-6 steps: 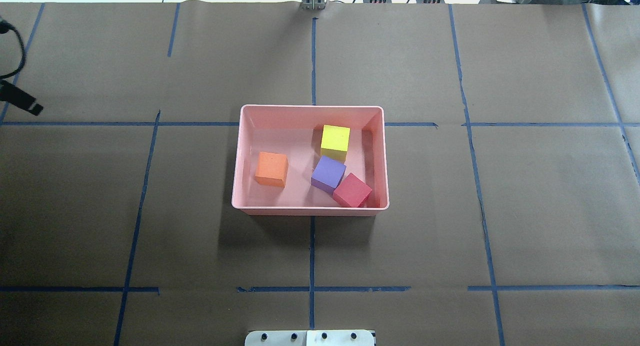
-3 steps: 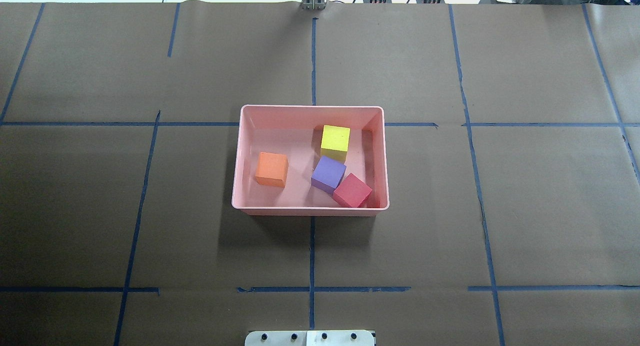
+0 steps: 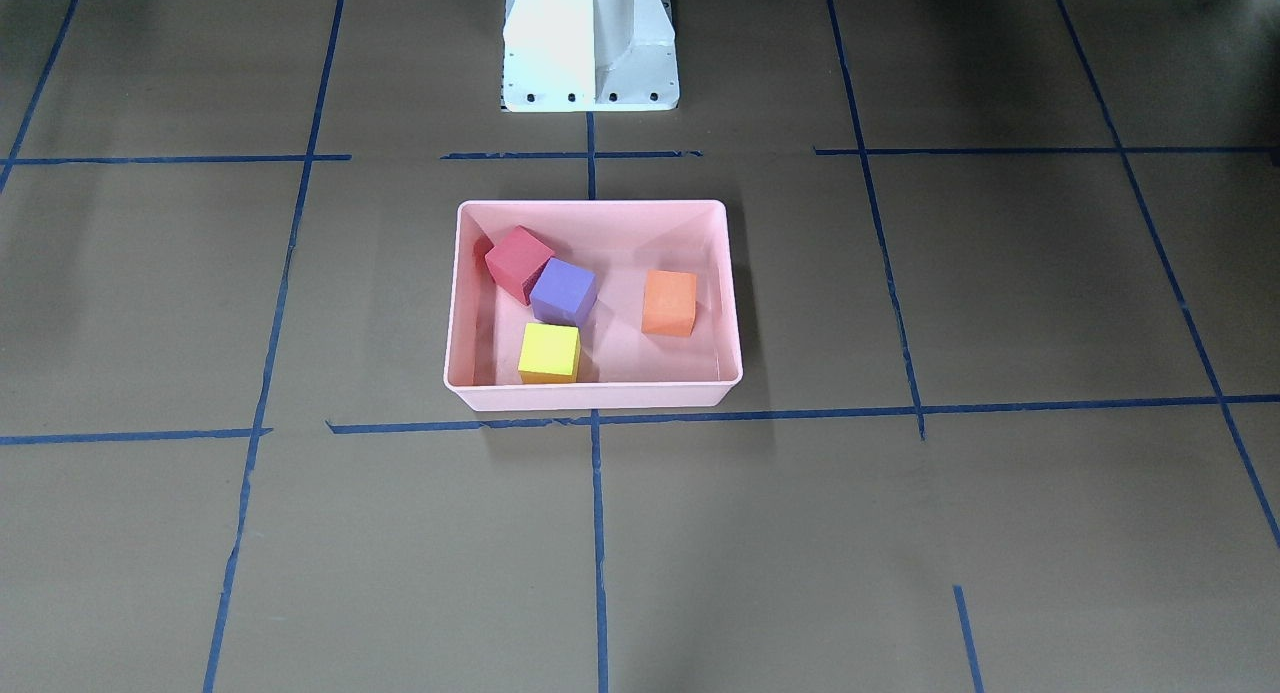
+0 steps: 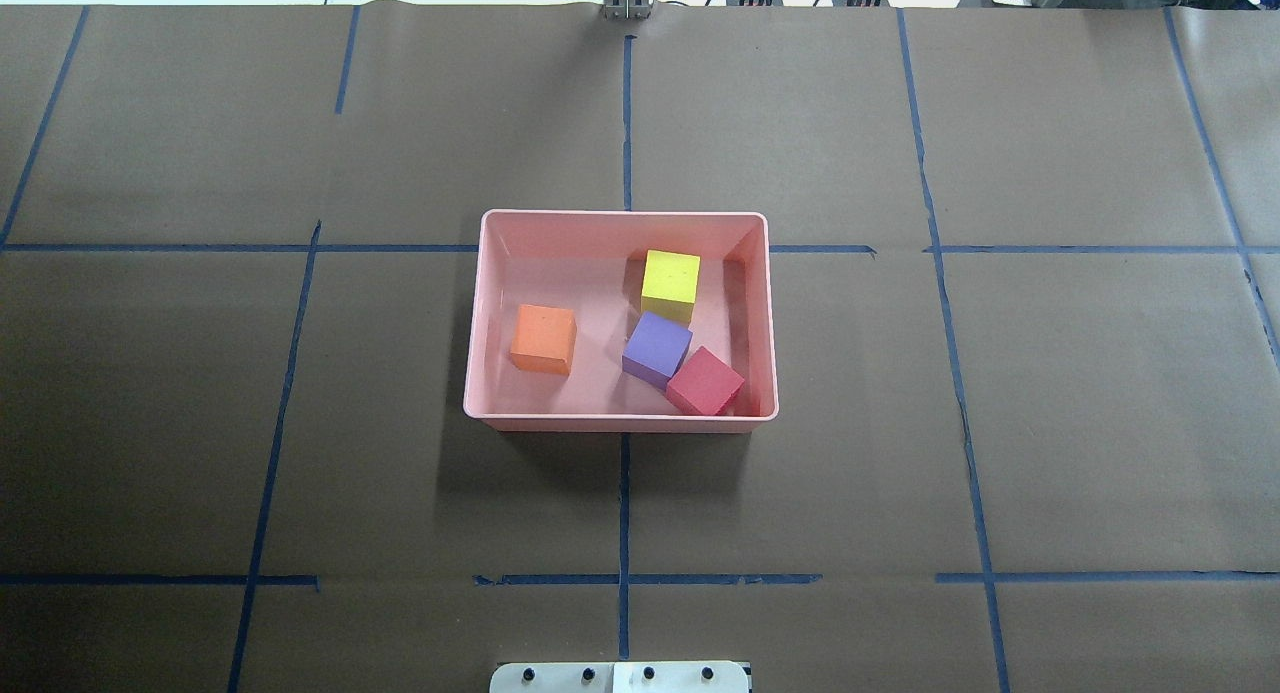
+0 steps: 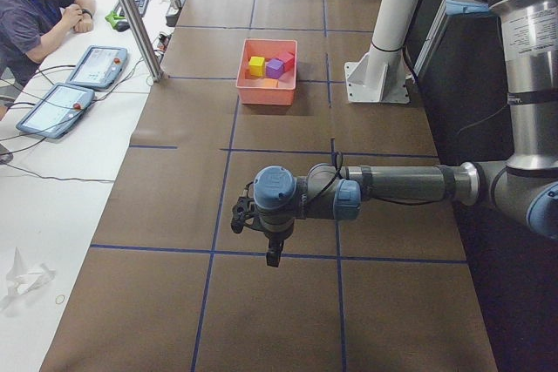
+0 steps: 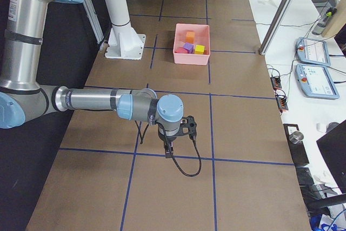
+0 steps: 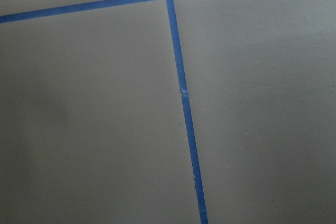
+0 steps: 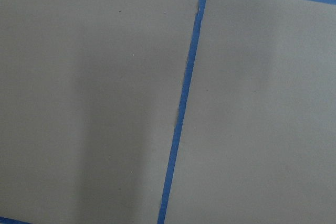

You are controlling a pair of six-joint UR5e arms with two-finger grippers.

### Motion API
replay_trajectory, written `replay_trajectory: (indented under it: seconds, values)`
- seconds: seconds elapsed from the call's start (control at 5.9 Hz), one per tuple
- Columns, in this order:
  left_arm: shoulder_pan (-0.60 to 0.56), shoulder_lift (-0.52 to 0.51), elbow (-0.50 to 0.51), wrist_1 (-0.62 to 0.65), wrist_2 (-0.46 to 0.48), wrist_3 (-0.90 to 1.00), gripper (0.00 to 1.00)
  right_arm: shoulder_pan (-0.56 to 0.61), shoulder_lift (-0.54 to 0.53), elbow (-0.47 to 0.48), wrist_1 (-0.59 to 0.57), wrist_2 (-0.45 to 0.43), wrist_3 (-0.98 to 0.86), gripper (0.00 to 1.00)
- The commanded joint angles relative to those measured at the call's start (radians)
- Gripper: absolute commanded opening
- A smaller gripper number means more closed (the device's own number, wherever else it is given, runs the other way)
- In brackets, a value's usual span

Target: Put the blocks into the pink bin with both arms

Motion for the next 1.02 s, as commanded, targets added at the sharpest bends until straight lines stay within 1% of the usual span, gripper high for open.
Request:
replay_trajectory:
  seconds: [0.0,0.17,0.85]
  values:
    - [-0.002,0.001,0.001,0.002,0.007,0.002,1.0,0.0,-0.002,-0.001,0.002,0.004,0.0,1.0]
    - [0.001,0.018,-0.001,-0.003,0.01,0.004,1.0,0.0,-0.002,-0.001,0.002,0.002,-0.002,1.0]
    - [0.001,0.019,-0.009,-0.003,0.01,0.004,1.0,0.0,-0.002,-0.001,0.002,0.002,-0.002,1.0]
